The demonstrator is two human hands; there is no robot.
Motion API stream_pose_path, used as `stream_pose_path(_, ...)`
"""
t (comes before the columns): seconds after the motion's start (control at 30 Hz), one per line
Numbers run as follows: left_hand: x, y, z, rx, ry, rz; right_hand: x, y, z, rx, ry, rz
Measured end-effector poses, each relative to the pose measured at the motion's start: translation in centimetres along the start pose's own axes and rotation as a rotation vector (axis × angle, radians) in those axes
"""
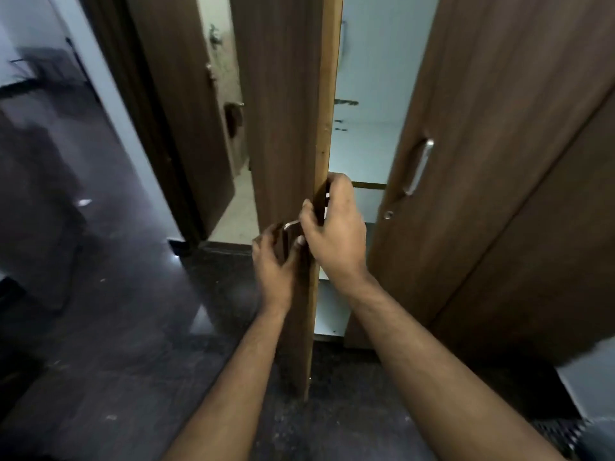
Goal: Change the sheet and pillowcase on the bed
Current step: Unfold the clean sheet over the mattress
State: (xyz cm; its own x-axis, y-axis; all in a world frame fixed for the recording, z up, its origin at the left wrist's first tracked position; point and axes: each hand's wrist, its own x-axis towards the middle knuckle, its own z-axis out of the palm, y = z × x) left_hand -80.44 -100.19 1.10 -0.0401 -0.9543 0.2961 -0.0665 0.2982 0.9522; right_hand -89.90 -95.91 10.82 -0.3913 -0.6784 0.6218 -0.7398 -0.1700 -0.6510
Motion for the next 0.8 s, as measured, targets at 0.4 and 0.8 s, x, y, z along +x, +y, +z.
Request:
stream_pose_path(0.4, 3.8, 1.8, 16.3, 0.139, -0.52, -0.033, 5.8, 13.1, -8.7, -0.303, -0.009, 0.272)
stream_pose_path(0.8, 9.0, 3.0, 21.6, 0.326, -0.659, -0.239, 14.8, 16.5, -8.3, -0.532, -0.259, 0.399)
